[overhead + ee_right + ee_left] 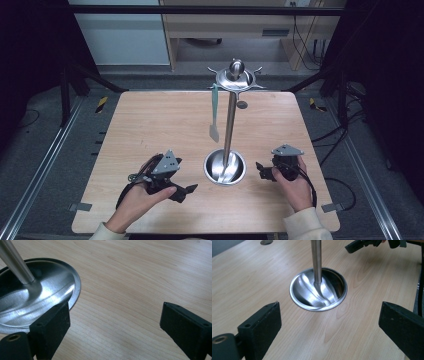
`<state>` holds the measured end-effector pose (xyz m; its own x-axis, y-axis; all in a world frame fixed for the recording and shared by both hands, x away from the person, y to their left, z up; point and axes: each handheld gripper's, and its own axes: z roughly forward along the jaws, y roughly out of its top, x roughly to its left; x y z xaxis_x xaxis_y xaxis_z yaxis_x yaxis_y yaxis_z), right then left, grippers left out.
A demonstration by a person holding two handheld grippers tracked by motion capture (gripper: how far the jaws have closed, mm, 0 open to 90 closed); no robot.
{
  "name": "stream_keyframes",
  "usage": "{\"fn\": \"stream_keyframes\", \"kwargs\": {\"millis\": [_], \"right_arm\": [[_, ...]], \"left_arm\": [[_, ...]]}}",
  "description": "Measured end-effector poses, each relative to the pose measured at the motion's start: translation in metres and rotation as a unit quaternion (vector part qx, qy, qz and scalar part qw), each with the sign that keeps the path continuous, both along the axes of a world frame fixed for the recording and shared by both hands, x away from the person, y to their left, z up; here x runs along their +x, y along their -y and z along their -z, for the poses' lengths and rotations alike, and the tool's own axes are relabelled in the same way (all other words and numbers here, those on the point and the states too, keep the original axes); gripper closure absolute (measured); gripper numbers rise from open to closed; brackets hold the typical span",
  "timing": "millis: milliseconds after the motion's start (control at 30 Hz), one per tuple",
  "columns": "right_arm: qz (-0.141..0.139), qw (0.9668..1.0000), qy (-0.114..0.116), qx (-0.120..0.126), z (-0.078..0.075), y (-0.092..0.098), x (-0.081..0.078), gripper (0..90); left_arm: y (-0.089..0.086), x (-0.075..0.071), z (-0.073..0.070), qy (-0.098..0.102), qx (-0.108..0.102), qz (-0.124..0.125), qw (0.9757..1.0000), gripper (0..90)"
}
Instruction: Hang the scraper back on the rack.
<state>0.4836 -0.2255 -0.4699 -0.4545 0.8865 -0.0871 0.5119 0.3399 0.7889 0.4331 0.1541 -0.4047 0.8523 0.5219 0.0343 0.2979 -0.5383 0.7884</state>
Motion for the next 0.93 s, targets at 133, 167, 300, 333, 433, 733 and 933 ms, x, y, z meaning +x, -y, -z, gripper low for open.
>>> {"fn": "stream_keyframes", "kwargs": {"millis": [133, 167, 300, 333, 433, 733, 933], "right_arm": [[0.000, 1.0000, 0.001, 0.000, 0.000, 0.000, 0.000, 9.7], [0.000, 1.0000, 0.001, -0.001, 0.000, 0.000, 0.000, 9.7], [-0.001, 1.0000, 0.000, -0.001, 0.000, 0.000, 0.000, 9.7], [-0.001, 1.0000, 0.000, -0.001, 0.000, 0.000, 0.000, 9.7], [-0.001, 1.0000, 0.000, -0.002, 0.000, 0.000, 0.000, 9.7], [-0.001, 1.0000, 0.000, -0.004, 0.000, 0.000, 0.000, 9.7], [-0.002, 1.0000, -0.001, 0.001, 0.000, -0.001, -0.001, 9.7]], "left_arm": [[-0.006, 0.002, 0.012, -0.009, 0.014, -0.014, 0.9998, 4.4], [-0.008, 0.003, 0.015, -0.013, 0.013, -0.017, 0.9997, 4.6], [-0.017, 0.005, 0.026, -0.015, 0.028, -0.035, 0.9989, 4.6], [-0.020, 0.005, 0.028, -0.018, 0.028, -0.040, 0.9987, 4.6], [-0.031, 0.008, 0.036, -0.021, 0.026, -0.057, 0.9978, 4.7], [-0.083, 0.015, 0.058, -0.016, 0.032, -0.178, 0.9835, 8.2], [-0.110, 0.015, 0.066, 0.000, 0.051, -0.238, 0.9699, 9.6]]}}
